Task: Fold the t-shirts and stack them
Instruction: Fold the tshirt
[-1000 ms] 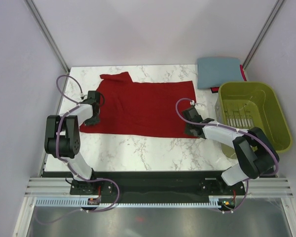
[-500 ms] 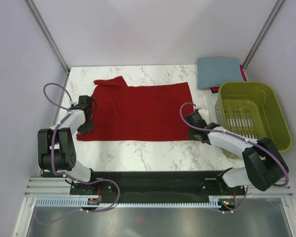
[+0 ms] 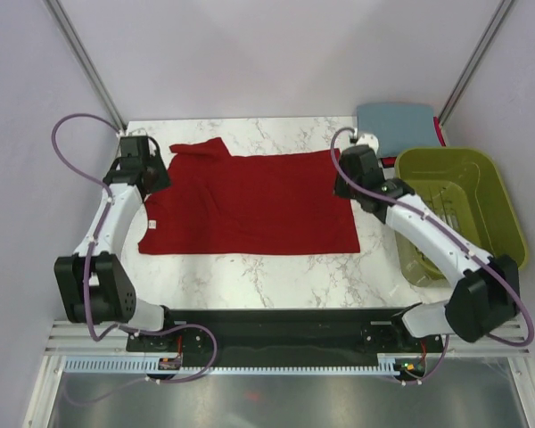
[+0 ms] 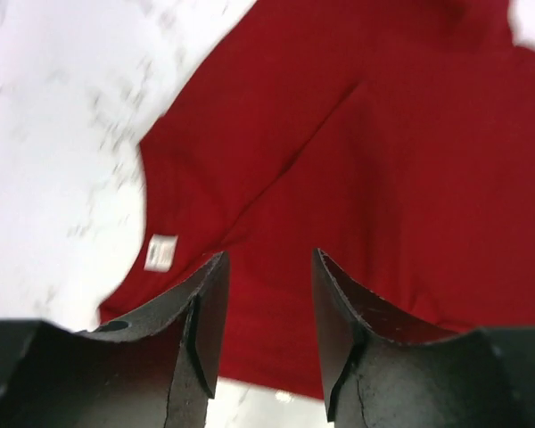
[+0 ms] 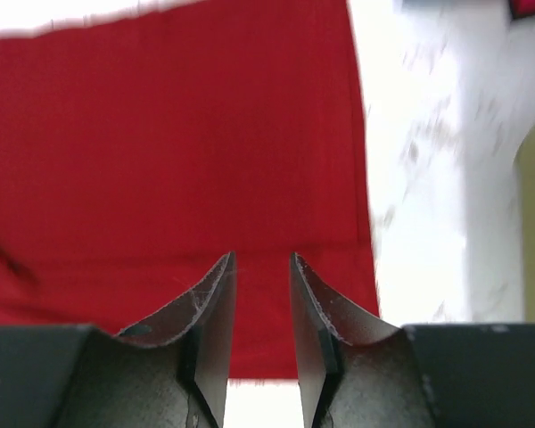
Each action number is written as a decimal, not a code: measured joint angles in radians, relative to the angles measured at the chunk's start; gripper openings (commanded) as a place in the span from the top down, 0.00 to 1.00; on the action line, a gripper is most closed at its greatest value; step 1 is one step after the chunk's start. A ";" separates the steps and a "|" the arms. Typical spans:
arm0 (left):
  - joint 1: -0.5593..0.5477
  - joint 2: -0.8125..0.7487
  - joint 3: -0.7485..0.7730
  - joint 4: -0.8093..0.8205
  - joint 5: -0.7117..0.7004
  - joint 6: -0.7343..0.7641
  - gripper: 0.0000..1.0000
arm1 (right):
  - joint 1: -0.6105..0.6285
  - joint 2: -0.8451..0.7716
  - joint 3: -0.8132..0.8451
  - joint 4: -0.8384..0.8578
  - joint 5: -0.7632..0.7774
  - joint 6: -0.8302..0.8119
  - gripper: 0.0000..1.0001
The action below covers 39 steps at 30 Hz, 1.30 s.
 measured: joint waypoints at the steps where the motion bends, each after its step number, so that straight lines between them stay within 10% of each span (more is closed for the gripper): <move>1: 0.000 0.026 0.035 0.018 0.020 0.005 0.49 | -0.013 0.030 0.047 0.009 0.000 -0.015 0.62; 13: 0.098 0.563 0.560 0.132 0.185 -0.074 0.49 | -0.156 0.506 0.471 0.022 -0.008 -0.092 0.61; 39: 0.163 1.042 0.847 0.296 0.414 -0.150 0.50 | -0.327 1.124 0.959 0.143 -0.210 -0.091 0.53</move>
